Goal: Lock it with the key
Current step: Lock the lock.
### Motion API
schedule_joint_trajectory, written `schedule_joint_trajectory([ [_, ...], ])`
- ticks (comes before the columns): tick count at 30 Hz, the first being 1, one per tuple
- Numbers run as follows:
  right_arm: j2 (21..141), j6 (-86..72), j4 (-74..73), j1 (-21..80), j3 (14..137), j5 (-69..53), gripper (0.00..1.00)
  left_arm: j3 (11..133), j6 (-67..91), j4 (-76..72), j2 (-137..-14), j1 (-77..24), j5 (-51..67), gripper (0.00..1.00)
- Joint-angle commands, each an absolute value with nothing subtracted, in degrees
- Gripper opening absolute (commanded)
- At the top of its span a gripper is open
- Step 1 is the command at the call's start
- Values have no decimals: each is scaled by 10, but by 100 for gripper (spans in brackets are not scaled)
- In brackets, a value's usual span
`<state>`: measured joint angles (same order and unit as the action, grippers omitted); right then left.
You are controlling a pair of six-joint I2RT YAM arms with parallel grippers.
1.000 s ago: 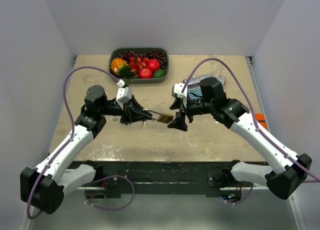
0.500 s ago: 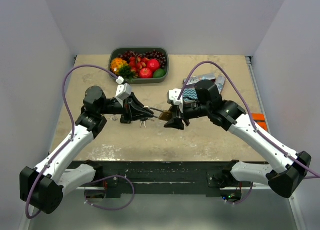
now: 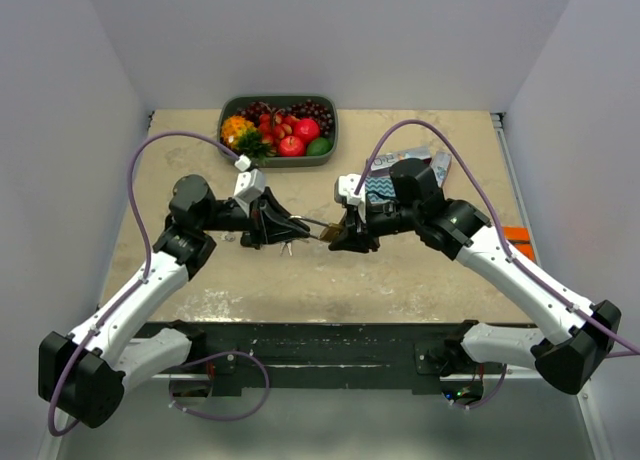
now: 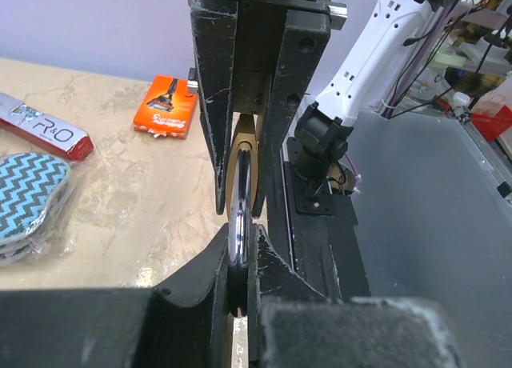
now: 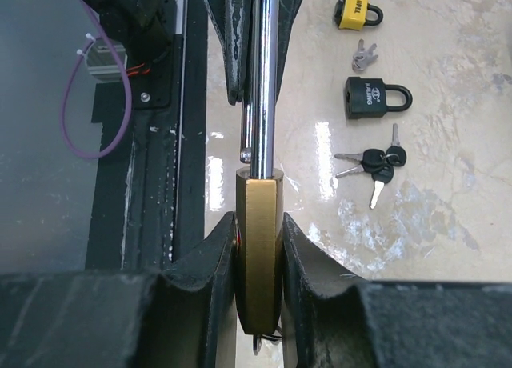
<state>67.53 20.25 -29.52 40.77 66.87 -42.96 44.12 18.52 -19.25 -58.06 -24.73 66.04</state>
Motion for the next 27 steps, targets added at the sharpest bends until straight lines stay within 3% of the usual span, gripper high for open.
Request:
schedule_joint_trajectory([
  [1, 672, 182, -219, 428, 679, -465, 0, 437, 192, -250, -582, -281, 637, 0],
  [27, 682, 111, -76, 462, 696, -512, 0, 364, 271, -380, -628, -431, 564, 0],
])
